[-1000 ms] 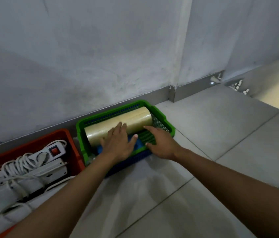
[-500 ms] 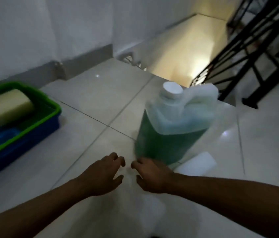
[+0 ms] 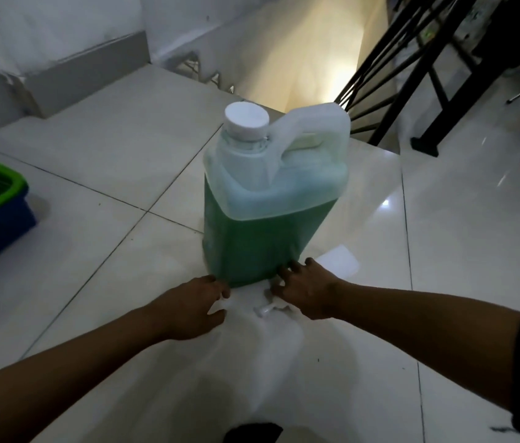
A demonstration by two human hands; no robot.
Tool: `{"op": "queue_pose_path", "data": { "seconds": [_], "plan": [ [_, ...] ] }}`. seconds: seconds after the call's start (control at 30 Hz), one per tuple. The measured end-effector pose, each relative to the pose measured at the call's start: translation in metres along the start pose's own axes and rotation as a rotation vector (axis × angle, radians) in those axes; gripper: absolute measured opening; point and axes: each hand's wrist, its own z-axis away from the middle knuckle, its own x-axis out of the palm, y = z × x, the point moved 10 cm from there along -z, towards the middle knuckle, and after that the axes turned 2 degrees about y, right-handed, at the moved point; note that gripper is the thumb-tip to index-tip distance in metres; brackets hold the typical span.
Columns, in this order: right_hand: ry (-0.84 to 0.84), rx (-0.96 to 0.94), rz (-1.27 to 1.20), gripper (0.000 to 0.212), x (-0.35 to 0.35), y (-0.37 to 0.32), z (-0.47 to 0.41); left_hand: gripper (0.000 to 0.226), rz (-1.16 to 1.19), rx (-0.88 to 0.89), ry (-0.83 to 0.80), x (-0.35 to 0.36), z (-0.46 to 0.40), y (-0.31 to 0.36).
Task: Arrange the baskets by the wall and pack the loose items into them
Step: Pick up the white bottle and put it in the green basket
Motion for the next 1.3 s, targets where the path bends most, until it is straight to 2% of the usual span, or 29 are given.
{"op": "queue_pose_path", "data": {
  "seconds": [0.13, 0.27, 0.33, 0.43, 0.57, 0.67, 0.9, 1.0, 1.1, 1.17, 1.23, 1.3],
  "plan": [
    [0.041, -0.127, -0.059, 0.049, -0.03, -0.04, -0.01, 0.045, 0.007, -0.047, -0.062, -0.003, 0.01, -0.016],
    [0.158, -0.117, -0.25, 0.063, -0.087, -0.076, -0.025, 0.068, 0.245, -0.187, -0.087, -0.013, 0.037, -0.044],
    [0.266, -0.113, -0.403, 0.068, -0.124, -0.088, -0.034, 0.069, 0.329, -0.223, 0.013, -0.028, 0.057, -0.061],
    [0.354, -0.134, -0.597, 0.065, -0.164, -0.103, -0.05, 0.057, 0.411, -0.236, 0.256, -0.063, 0.095, -0.089],
    [0.428, -0.254, -0.683, 0.059, -0.218, -0.135, -0.077, 0.035, 0.434, -0.305, 0.531, -0.106, 0.161, -0.129],
    [0.469, -0.326, -0.763, 0.053, -0.256, -0.153, -0.092, 0.033, 0.345, -0.311, 0.635, -0.132, 0.199, -0.145],
    [0.625, -0.425, -1.01, 0.073, -0.327, -0.168, -0.125, 0.032, 0.279, -0.35, 0.885, -0.189, 0.267, -0.182],
    [0.666, -0.447, -1.001, 0.073, -0.341, -0.172, -0.136, 0.019, 0.419, -0.323, 1.033, -0.208, 0.293, -0.197],
    [0.762, -0.405, -0.919, 0.075, -0.361, -0.164, -0.149, 0.033, 0.673, -0.255, 1.175, -0.219, 0.314, -0.216],
    [0.859, -0.372, -0.852, 0.079, -0.383, -0.159, -0.157, 0.03, 0.711, -0.234, 1.257, -0.226, 0.326, -0.227],
    [0.915, -0.342, -0.815, 0.084, -0.405, -0.16, -0.168, 0.03, 0.743, -0.259, 1.324, -0.228, 0.337, -0.246],
    [0.93, -0.318, -0.815, 0.089, -0.421, -0.163, -0.182, 0.043, 0.812, -0.329, 1.33, -0.216, 0.341, -0.274]
  ]
}}
